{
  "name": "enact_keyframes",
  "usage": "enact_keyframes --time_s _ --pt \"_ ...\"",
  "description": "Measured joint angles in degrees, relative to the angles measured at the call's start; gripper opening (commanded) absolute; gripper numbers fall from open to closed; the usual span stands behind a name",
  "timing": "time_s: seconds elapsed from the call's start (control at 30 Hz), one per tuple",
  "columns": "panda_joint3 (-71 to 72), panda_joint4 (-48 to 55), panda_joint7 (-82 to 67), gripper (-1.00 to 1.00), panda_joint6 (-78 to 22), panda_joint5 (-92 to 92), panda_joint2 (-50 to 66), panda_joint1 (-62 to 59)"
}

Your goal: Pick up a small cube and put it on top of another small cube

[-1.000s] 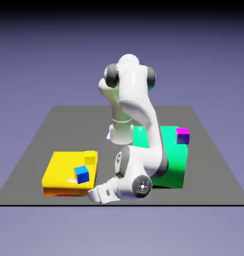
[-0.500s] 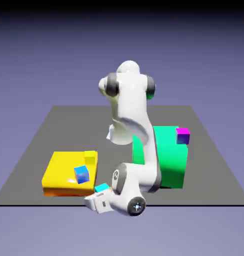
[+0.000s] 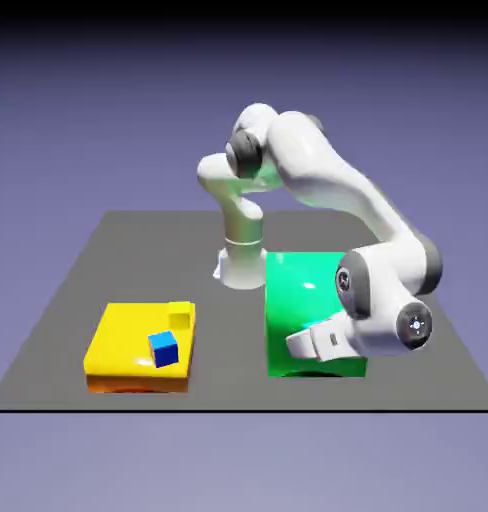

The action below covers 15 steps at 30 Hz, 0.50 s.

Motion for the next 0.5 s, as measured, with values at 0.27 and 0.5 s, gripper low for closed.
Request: enact_keyframes --time_s 0.27,0.5 --pt "16.50 -0.20 19.14 -1.00 -8.12 7.20 -6.42 -2.89" --pt "20.90 -4.48 25.34 -1.00 -11.87 13.58 -5.92 -10.90"
